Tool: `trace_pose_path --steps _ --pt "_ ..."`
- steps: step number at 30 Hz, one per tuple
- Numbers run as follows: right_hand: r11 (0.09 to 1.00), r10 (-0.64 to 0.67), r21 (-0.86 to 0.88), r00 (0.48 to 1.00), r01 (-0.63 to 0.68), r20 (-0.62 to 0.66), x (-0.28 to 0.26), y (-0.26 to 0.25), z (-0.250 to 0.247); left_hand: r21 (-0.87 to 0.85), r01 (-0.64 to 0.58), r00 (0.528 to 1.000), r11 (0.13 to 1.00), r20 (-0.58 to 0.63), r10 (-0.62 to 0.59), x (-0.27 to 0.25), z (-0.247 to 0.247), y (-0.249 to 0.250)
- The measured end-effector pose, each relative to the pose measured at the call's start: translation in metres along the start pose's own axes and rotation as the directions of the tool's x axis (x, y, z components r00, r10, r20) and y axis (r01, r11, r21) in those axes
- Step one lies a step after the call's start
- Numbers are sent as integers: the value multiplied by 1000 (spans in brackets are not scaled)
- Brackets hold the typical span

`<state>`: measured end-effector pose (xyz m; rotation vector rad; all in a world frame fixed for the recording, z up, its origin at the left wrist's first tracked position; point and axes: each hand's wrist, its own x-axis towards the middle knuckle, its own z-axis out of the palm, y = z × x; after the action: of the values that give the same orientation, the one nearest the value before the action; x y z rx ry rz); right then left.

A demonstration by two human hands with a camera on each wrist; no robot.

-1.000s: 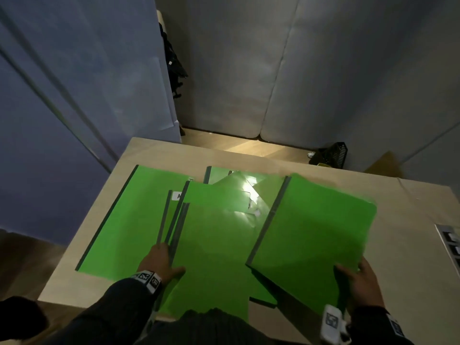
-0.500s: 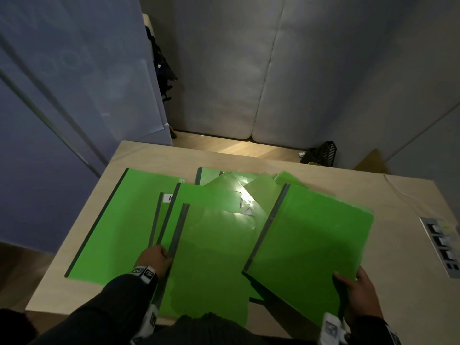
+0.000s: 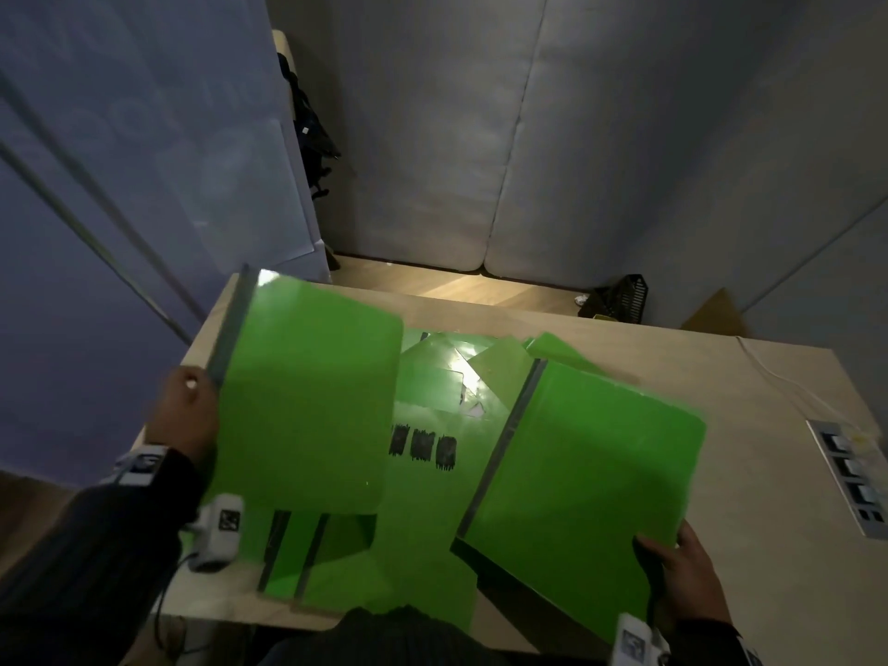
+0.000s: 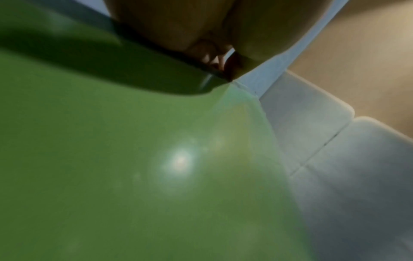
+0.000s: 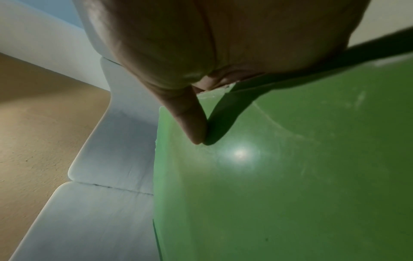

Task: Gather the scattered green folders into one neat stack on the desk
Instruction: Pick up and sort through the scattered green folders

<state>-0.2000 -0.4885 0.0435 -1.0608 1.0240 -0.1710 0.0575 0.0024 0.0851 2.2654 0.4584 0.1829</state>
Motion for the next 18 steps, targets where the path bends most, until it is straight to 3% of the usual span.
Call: trace_pose_path --steps 2,5,9,11,14,16,18 --pt "999 2 -36 1000 -1 25 1 3 8 -155 -39 999 987 -19 37 16 -13 10" --pt "999 22 -28 997 -20 69 -1 7 30 -281 -81 994 956 48 99 14 -12 26" --pt "999 48 -2 989 -48 143 -3 11 66 -315 -56 972 947 200 124 -21 26 42" --pt "998 59 -4 980 -59 192 -6 11 84 -350 21 926 937 360 114 -47 53 45" --pt "997 78 -26 968 -73 238 -11 14 106 -280 81 806 957 583 102 -90 87 46" --pt "994 110 -30 966 -106 236 -13 20 111 -176 150 741 973 672 7 -111 97 49" --pt "988 150 -7 965 -152 216 -16 19 110 -147 202 706 968 707 -40 -124 100 52"
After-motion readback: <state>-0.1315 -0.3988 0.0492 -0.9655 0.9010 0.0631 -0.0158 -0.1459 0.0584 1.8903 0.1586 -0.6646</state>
